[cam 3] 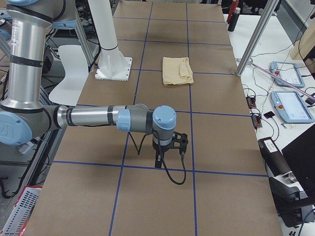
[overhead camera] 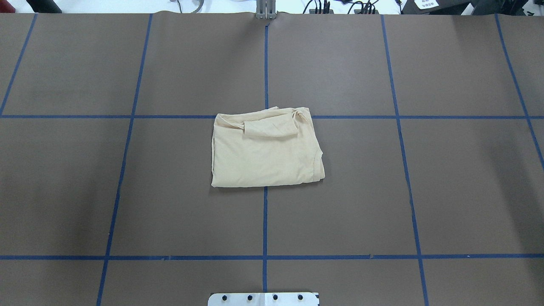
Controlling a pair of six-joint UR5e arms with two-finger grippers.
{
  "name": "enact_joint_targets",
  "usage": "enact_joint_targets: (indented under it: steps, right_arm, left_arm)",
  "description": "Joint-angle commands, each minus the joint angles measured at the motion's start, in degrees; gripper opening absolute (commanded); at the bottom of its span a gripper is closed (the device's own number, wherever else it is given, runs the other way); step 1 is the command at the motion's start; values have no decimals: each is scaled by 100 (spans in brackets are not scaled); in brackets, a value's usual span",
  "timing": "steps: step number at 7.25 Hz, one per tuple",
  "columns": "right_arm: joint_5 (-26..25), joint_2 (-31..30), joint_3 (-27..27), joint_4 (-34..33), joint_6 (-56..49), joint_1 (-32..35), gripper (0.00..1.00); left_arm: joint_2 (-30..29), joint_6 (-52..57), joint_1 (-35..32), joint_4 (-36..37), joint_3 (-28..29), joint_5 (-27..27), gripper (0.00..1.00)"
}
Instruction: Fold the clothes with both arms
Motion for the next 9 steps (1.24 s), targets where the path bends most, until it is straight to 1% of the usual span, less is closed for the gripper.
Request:
enact_joint_targets:
  steps: [1, 2, 3, 4, 9]
  right_arm:
    - [10, 2, -236, 579, 305, -6, 100]
    - [97, 2, -263, 652, 612, -6, 100]
    - [411, 11, -272, 653, 659, -6, 100]
    - [519, 3, -307, 653, 659, -6, 100]
    - [494, 3, -273, 635, 633, -15, 100]
  left_arm:
    - [-5, -5, 0, -1, -1, 0, 100]
    - [4, -5, 0, -1, 7, 0, 100]
    - [4, 3, 0, -1, 8, 0, 100]
    - [4, 3, 0, -1, 8, 0, 100]
    - [4, -5, 0, 8, 7, 0, 100]
